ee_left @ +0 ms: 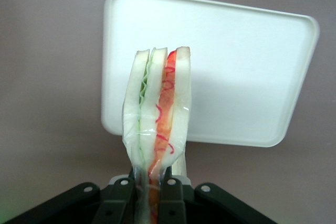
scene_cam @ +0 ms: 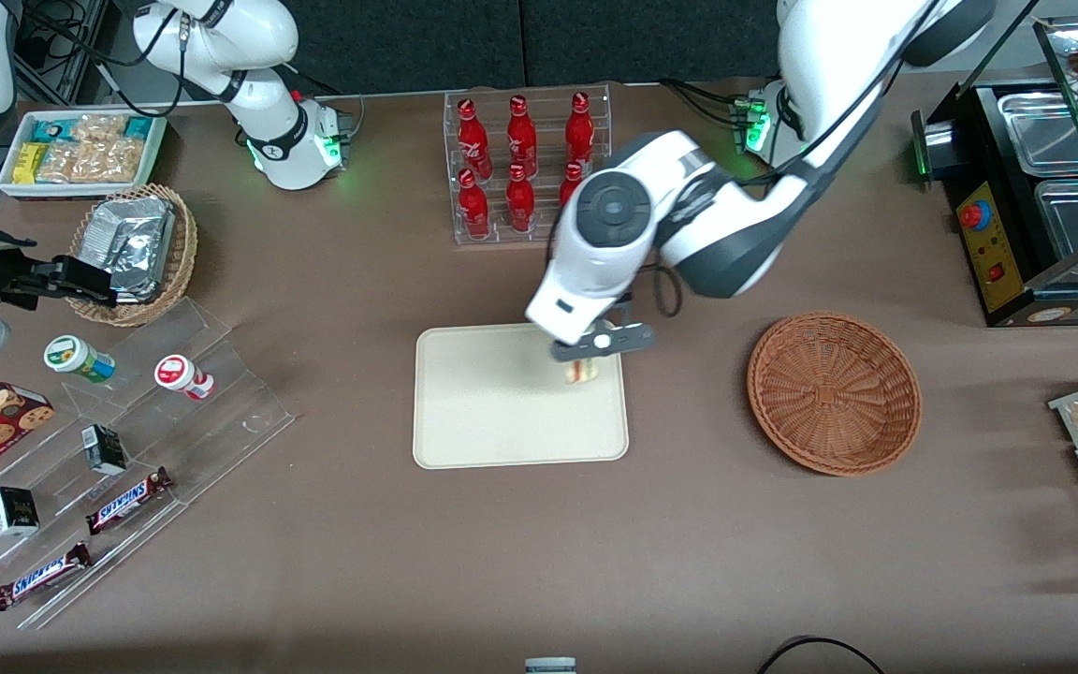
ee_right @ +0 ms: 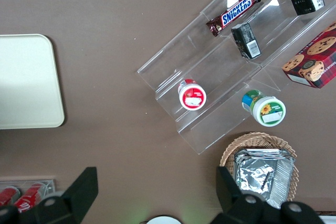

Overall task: Place sandwich from basket to tray
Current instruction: 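Lift the sandwich and carry it over the cream tray, then lower the sandwich onto the tray and open the left gripper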

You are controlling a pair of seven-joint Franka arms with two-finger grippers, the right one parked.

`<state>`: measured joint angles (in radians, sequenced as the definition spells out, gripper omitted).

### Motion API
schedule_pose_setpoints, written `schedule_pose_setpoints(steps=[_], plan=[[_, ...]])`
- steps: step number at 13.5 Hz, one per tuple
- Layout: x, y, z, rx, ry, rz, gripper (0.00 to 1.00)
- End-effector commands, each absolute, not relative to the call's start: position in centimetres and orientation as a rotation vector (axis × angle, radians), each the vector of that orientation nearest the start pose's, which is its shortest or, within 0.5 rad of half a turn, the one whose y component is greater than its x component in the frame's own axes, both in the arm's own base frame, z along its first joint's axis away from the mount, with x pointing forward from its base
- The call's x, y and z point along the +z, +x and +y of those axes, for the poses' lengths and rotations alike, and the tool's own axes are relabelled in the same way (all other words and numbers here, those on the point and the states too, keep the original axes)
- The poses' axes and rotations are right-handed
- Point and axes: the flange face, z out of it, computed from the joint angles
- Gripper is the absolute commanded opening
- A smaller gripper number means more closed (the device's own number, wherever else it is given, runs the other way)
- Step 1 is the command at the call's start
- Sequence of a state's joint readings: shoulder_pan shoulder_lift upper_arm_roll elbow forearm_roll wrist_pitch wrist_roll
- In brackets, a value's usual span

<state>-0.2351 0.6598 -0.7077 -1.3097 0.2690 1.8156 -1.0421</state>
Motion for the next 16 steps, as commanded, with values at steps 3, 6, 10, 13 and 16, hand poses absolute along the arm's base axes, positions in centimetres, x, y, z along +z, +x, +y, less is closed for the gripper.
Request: schedule_pose_setpoints(steps=[3,6,10,13,16], plan=[[35.0,53.0,-52.9,0.085,-3.214,-0.062,0.1],[29.8,52.8,-54.3,0.055,-3.196,-0.013,0.11],[26.2,52.5,-54.8,0.072,-3.184,-0.02,0.13],[23.9,52.5,-55.0,0.009,-3.161,-0.078,0.17],[23.8,52.9,-55.0,-0.018,-3.172,-0.145,0.44]])
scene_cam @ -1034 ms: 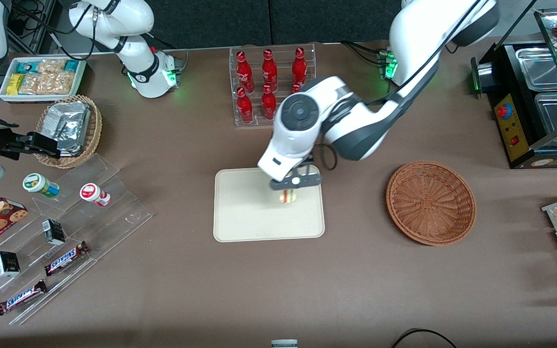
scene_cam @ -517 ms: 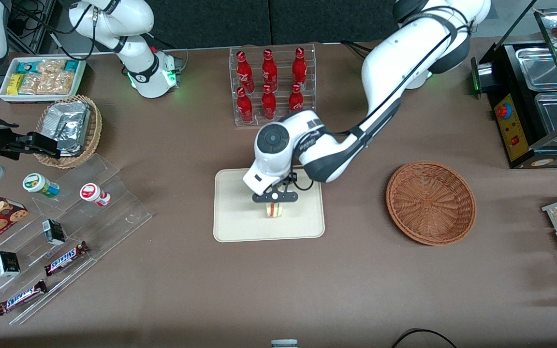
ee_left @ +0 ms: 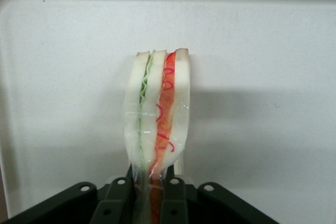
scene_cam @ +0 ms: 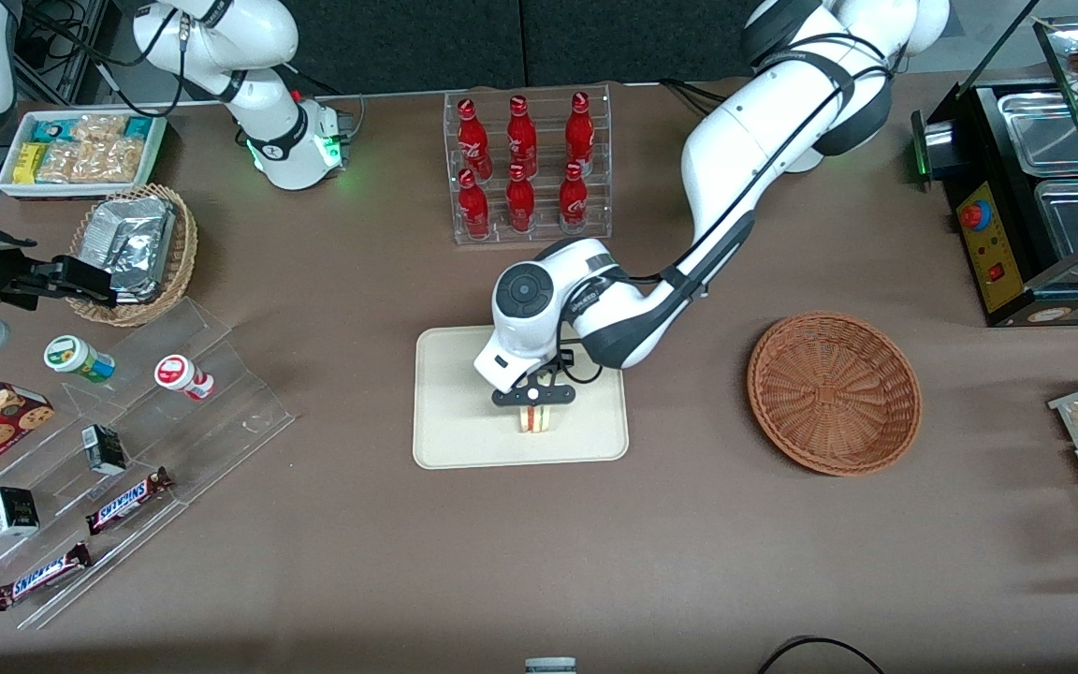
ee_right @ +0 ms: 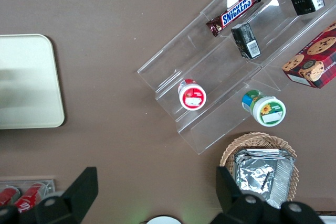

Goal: Place sandwich from basket to tray

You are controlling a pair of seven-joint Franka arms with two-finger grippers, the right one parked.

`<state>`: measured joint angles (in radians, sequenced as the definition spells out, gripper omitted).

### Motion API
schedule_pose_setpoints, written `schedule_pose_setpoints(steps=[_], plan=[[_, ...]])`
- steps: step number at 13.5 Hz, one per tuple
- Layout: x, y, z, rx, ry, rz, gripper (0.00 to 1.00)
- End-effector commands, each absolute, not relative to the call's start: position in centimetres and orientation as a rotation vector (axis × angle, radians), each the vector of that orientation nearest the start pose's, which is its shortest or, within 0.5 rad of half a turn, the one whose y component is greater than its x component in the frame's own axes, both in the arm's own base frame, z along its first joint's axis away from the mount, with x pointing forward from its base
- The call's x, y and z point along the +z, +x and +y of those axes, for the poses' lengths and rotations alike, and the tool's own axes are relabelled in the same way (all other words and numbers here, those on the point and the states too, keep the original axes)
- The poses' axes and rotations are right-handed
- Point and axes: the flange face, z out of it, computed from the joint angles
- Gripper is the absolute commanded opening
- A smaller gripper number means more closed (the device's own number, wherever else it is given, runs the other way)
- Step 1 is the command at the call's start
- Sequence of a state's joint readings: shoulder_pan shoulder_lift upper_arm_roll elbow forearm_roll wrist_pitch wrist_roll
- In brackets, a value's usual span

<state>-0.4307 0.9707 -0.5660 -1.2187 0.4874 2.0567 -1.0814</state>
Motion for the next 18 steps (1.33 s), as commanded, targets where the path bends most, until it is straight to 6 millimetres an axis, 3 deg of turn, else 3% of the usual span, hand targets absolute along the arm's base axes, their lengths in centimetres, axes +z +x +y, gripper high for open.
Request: schedule_pose_setpoints(steps=[1,2,3,6,8,12,15,18], plan=[[24.1,53.0,-54.9,-0.023,-3.173,-0.152,0.62],[24.4,52.9,-54.9,-0.025,-3.168,-0.152,0.84],[25.0,53.0,-54.8,-0.035,-3.166,-0.163,0.91],[29.7,54.5,-52.1,-0.032,-3.099,-0.235,0.96],[33.2,55.7,-48.9,-0.01,-3.061,-0.286,0.98],[38.5,57.9,-40.4,0.091,-3.098,-0.284,0.98],[39.6,58.0,-32.1,0.152,-3.081,-0.247,0.98],[39.9,58.4,-22.0,0.242,-3.097,-0.14,0.99]])
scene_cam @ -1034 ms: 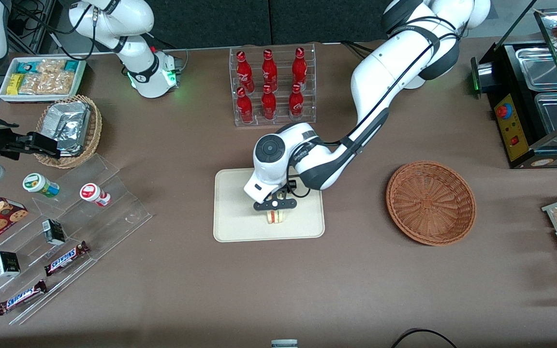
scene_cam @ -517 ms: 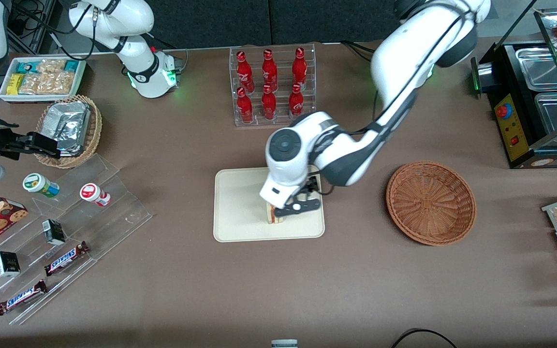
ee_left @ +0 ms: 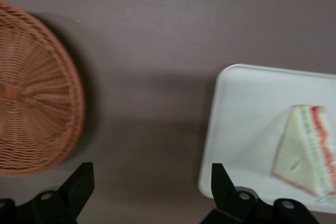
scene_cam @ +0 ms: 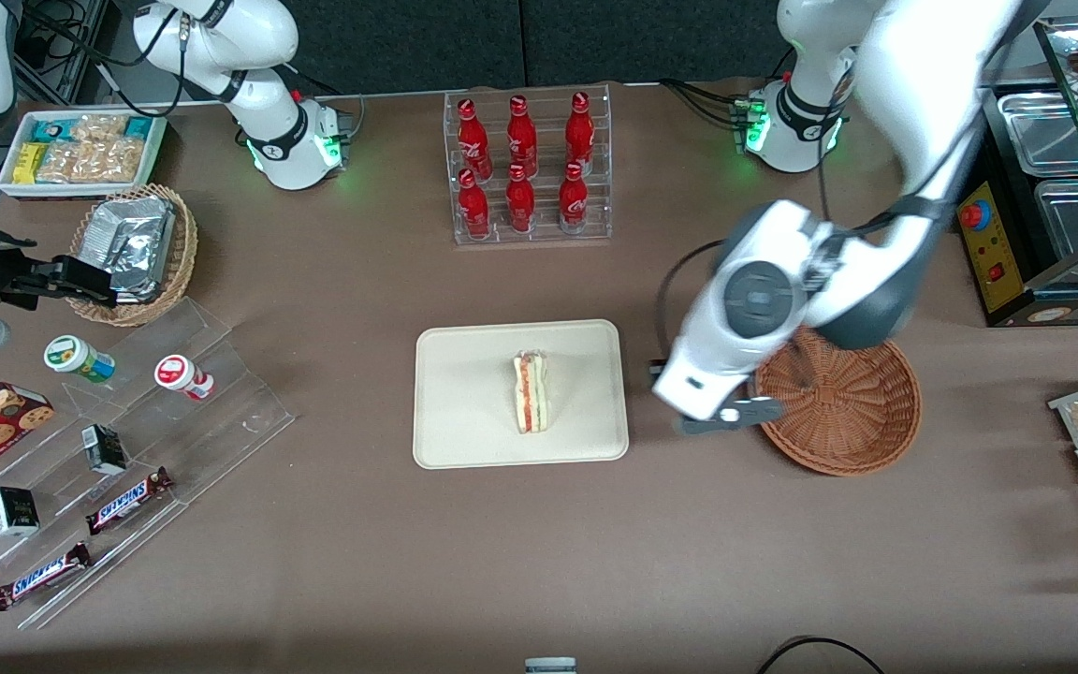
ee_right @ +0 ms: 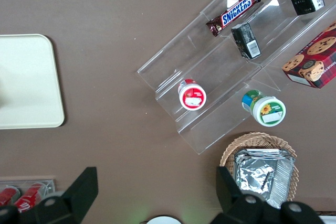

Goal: Place sandwich from basket to tray

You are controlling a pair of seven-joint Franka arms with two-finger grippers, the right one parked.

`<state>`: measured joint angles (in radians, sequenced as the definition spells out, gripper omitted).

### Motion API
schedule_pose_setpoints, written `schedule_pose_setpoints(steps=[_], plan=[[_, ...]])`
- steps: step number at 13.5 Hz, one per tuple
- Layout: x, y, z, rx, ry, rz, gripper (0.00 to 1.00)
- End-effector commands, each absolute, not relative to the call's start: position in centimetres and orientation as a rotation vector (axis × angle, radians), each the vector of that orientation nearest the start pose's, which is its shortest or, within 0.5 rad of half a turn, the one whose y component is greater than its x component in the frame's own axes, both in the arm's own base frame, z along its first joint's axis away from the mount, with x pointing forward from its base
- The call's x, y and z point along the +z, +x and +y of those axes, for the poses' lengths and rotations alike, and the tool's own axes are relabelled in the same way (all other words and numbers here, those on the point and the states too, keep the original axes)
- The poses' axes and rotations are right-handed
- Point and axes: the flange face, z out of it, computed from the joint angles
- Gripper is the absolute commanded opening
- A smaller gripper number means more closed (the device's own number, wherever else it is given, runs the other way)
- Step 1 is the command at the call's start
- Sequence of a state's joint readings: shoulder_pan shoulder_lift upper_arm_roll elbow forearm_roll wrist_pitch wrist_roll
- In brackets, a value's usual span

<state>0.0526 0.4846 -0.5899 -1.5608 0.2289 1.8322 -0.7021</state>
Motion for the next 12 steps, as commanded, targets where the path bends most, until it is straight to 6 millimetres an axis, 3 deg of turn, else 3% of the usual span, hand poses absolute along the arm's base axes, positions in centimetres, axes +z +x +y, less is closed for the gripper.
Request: schedule_pose_setpoints(steps=[1,4,7,9,12], plan=[[40.2,58.2,-19.1,0.262,-3.106,-0.1,0.99],[41.7,56.2,-11.2,0.272,-3.08,0.022,0.99],[46.8,54.8,-5.5,0.299,-3.106,0.015,0.99],[50.1,53.7,-3.6,0.25,-3.107,0.014,0.99],[53.3,52.9,-2.8,0.197,-3.087,-0.027,0.99]])
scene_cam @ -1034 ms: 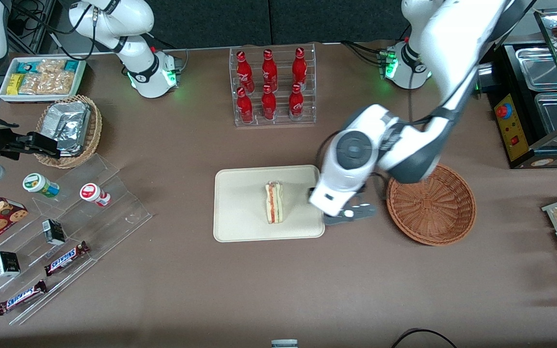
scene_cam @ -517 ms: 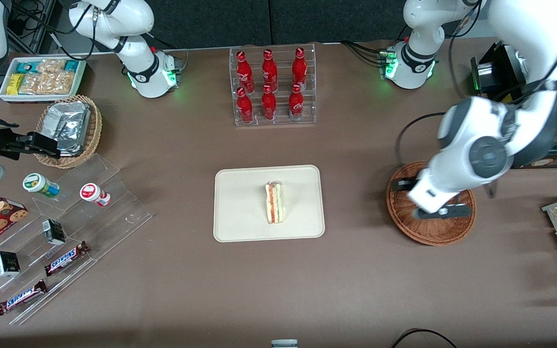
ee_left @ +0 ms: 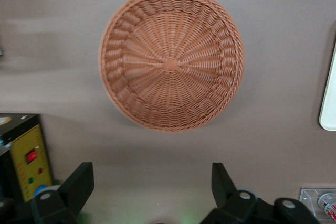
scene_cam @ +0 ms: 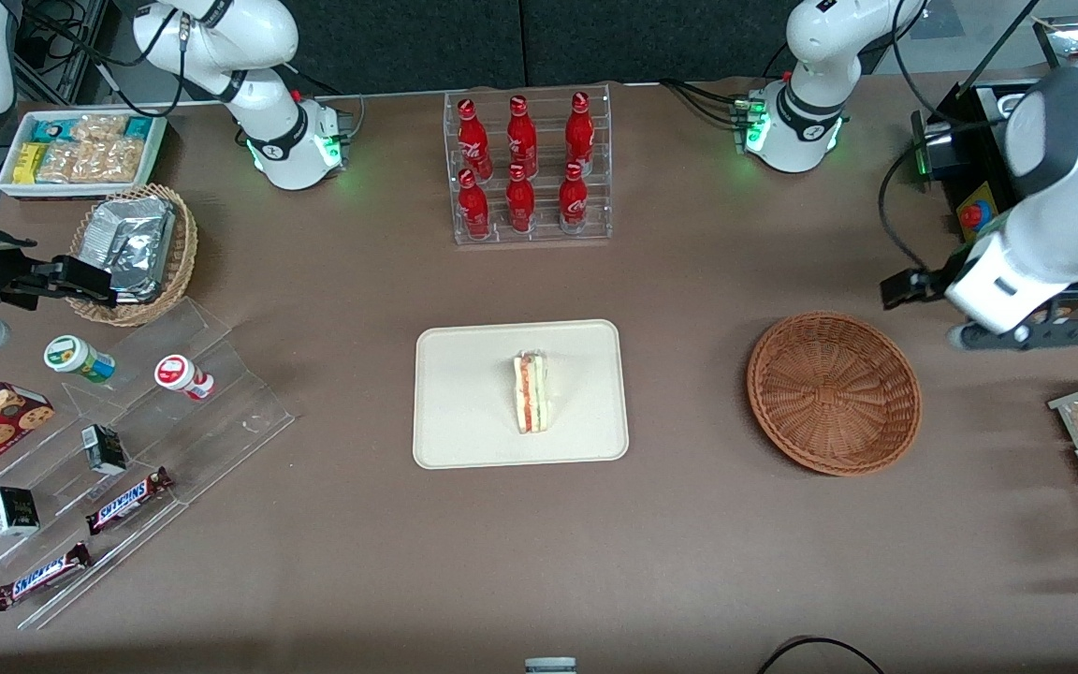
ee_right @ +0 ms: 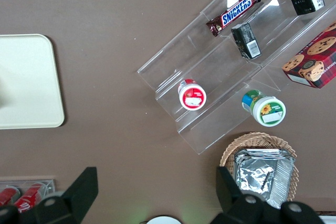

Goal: Place sandwich from basket to tray

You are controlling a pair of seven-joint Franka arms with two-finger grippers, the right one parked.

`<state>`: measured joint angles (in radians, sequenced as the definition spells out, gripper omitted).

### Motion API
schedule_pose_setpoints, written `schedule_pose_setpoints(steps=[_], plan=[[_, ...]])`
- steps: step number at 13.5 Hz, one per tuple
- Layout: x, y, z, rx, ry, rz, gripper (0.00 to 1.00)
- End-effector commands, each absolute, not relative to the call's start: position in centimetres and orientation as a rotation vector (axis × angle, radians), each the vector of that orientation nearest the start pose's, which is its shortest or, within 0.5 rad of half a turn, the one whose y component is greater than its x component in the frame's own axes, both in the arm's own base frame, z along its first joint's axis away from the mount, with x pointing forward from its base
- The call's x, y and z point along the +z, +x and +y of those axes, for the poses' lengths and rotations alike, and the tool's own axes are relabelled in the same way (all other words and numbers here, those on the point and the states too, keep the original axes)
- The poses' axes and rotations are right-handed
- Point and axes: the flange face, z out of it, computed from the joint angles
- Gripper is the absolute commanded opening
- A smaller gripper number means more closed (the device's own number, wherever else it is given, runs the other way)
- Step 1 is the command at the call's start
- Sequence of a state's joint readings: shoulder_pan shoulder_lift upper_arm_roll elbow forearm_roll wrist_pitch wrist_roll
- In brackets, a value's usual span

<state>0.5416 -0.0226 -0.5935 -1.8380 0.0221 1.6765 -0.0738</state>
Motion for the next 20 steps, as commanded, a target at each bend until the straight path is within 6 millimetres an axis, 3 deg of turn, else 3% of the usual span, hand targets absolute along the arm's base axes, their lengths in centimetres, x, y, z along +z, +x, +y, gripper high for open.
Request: schedule_pose_setpoints(steps=[1,4,9,14,20], plan=[[54.1,53.1,-2.6,0.175,-3.09,-0.031,0.99],[56.8,53.6,-0.1,0.093,-3.1,-0.096,0.99],[59.9,53.8,1.1,0.013,-3.135,-0.058,0.99],[62.6,53.8,-1.6,-0.05,-3.129,0.0,0.99],[65.0,53.3,-1.9,-0.012,-3.133,0.009,0.99]])
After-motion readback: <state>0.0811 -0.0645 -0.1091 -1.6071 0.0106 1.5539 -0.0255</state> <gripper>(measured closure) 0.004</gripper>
